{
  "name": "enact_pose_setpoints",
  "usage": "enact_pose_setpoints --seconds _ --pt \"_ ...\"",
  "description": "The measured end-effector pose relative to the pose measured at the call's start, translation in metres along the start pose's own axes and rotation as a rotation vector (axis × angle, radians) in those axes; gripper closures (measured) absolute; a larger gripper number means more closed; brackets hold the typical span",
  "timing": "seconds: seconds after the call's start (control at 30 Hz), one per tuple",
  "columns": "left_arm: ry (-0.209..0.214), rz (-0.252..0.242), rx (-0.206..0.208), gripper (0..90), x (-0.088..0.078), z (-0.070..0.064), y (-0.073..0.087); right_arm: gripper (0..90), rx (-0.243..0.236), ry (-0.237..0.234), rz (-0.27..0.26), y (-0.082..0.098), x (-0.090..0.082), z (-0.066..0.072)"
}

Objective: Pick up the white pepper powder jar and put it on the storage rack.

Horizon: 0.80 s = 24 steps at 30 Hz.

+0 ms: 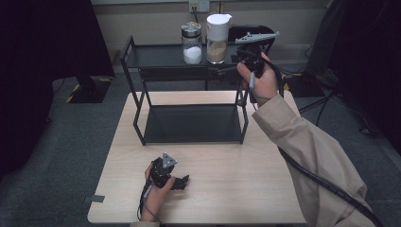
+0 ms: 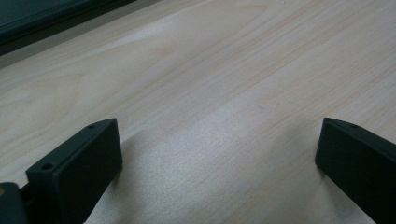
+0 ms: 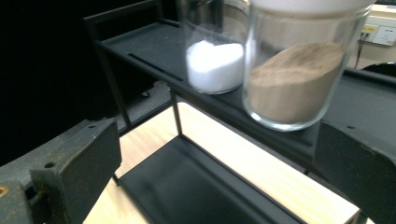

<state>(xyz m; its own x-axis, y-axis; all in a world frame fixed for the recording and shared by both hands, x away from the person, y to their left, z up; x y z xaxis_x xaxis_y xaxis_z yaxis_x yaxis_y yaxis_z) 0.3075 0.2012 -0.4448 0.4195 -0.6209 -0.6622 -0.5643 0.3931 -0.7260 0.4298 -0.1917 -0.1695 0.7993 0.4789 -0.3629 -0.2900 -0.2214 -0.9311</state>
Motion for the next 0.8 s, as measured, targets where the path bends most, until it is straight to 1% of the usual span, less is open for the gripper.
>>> enact_pose_setpoints --seconds 0.1,0.2,0.3,0.4,0.53,0.77,0.8 --pt "0.0 0.0 0.0 0.0 0.0 0.0 0.0 0.2 0.001 -0.008 -0.002 0.006 -0.003 0.002" --pt "0.0 0.0 0.0 0.1 0.0 0.0 0.0 0.2 -0.009 -0.017 0.001 0.013 -0.005 0.004" --pt "-0.001 0.001 0.0 0.0 0.0 0.0 0.0 0.2 -0.008 -0.035 0.003 0.021 -0.007 0.005" --pt "0.0 0.001 0.0 0.1 0.0 0.0 0.0 0.2 0.004 -0.053 0.005 0.03 -0.007 0.005" --pt "0.0 0.001 0.0 0.1 0.0 0.0 0.0 0.2 -0.002 -0.059 0.012 0.041 -0.006 0.008" --pt "-0.001 0.001 0.001 0.0 0.0 0.0 0.0 0.2 -0.012 -0.079 0.021 0.059 -0.003 0.012" --pt "-0.001 0.001 0.0 0.0 0.0 0.0 0.0 0.2 -0.01 -0.087 0.023 0.061 -0.002 0.013"
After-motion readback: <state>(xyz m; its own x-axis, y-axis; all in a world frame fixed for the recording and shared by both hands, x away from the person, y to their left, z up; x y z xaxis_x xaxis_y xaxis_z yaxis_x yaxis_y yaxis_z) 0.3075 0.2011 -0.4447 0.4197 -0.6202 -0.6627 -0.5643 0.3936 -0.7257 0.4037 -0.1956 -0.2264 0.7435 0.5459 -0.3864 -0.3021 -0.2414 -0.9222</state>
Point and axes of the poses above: each handheld gripper's, and its own axes: x roughly forward along the jaws, y roughly out of its underside, z roughly to its left, the point moved 4 cm from there along x, roughly forward along the jaws, and after that the axes turned 15 degrees about y, right-handed, at the moved point
